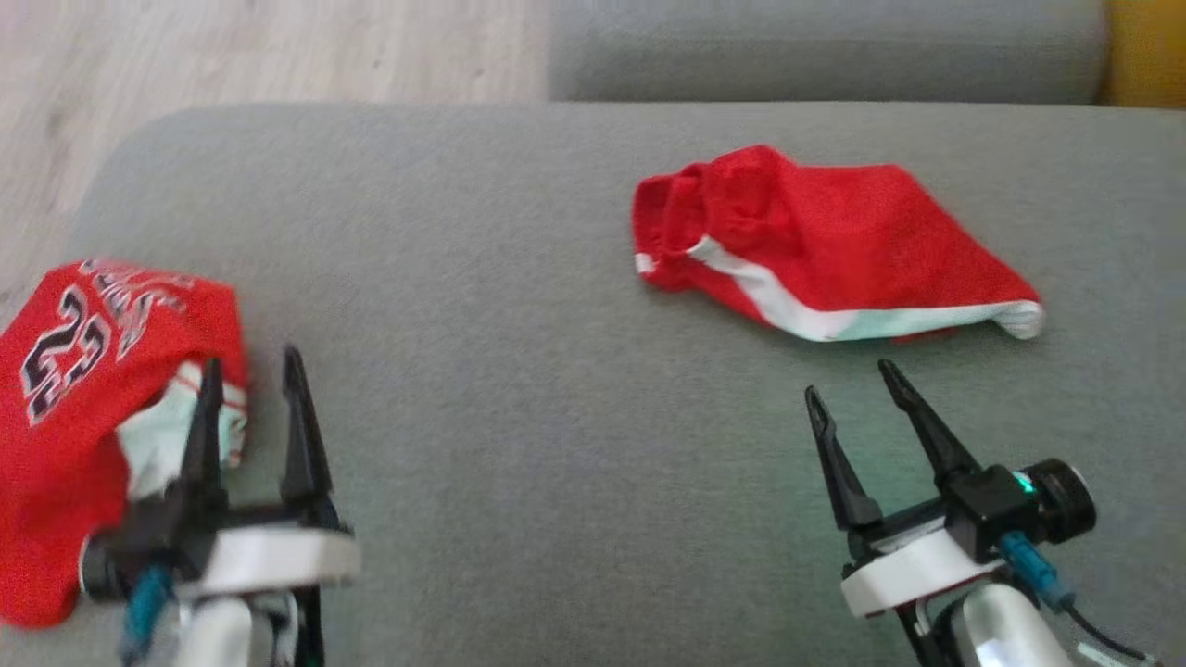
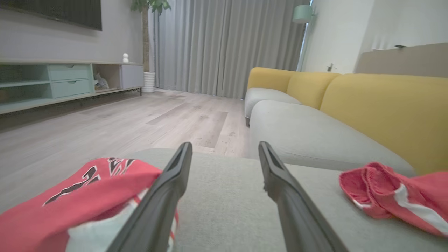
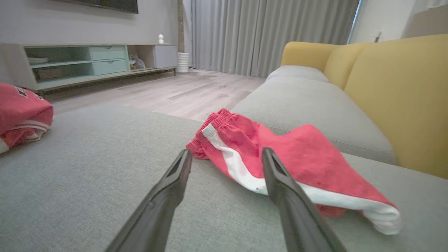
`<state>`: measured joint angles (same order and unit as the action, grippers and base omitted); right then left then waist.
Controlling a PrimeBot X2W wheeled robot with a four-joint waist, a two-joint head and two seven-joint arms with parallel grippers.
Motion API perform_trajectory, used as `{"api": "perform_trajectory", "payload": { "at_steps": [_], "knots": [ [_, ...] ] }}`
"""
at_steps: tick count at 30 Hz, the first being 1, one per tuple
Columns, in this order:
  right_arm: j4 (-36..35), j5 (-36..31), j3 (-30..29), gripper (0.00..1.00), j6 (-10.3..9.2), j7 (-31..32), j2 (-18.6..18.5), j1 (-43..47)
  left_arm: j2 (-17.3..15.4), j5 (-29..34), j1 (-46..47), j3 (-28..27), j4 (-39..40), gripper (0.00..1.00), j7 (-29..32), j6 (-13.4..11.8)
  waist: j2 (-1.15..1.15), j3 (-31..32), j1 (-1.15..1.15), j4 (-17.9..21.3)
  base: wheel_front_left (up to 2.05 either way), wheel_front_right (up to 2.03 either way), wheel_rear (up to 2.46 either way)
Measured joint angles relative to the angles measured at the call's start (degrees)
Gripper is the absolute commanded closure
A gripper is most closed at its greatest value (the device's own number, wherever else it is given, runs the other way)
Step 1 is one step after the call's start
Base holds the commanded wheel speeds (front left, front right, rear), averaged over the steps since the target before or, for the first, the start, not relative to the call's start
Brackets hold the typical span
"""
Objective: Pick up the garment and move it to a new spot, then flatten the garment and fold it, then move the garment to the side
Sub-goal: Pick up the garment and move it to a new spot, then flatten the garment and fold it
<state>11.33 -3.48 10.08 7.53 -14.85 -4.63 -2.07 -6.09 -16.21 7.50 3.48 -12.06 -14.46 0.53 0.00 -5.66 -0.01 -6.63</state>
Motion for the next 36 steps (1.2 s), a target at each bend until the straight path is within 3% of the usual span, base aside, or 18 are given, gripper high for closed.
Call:
{"api": "perform_trajectory", "payload": {
  "at_steps": [5,14,24,36],
  "knots": [
    [0.83,1.31,0.12,0.0,0.0,0.0,0.66,0.67,2.2,5.01,-8.77,0.01,5.9,0.0,-0.02,0.04,0.0,2.15,0.0,4.16,0.0,0.0,0.0],
    [0.82,3.31,-1.25,0.0,0.0,0.01,1.14,4.92,2.96,10.09,-16.9,3.21,7.25,0.0,-0.07,-0.58,0.0,5.77,0.0,9.49,0.0,0.0,0.0],
    [0.62,3.47,-1.22,0.0,0.0,0.01,1.42,5.66,2.96,7.04,-19.31,3.69,6.24,0.0,-0.07,-4.08,0.0,7.3,0.0,9.86,0.0,0.0,0.0],
    [0.4,3.48,-1.66,0.0,0.0,0.01,1.72,6.33,2.97,6.44,-19.56,3.7,6.67,0.0,-0.07,-4.91,0.0,7.37,0.01,9.09,0.0,0.0,0.0]
  ]
}}
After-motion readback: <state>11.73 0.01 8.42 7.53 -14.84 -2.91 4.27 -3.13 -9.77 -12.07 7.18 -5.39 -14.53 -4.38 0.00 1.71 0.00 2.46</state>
